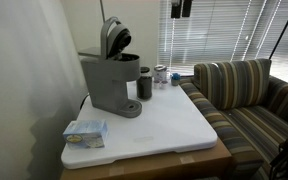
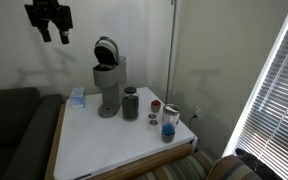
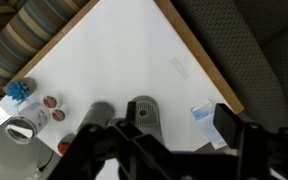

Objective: Open the coffee maker

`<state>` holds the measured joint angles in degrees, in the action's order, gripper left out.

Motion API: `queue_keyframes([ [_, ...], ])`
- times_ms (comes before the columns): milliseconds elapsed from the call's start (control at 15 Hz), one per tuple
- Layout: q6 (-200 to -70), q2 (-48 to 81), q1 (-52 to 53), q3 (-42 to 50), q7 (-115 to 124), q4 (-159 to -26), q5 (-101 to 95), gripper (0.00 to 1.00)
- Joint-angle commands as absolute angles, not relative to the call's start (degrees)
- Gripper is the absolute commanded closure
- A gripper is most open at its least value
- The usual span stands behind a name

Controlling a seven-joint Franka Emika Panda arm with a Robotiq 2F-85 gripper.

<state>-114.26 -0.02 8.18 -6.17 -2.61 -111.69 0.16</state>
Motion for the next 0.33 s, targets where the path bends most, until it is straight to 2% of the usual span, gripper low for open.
queue_keyframes([
  [0,-112.3,-0.2,7.8,-6.6,-4.0,-111.6,1.8,0.14],
  [133,-110.6,-0.2,7.8,-6.5,-5.7,-111.6,3.5,0.01],
  [267,-110.2,-0.2,7.8,-6.5,-5.9,-111.6,3.7,0.0],
])
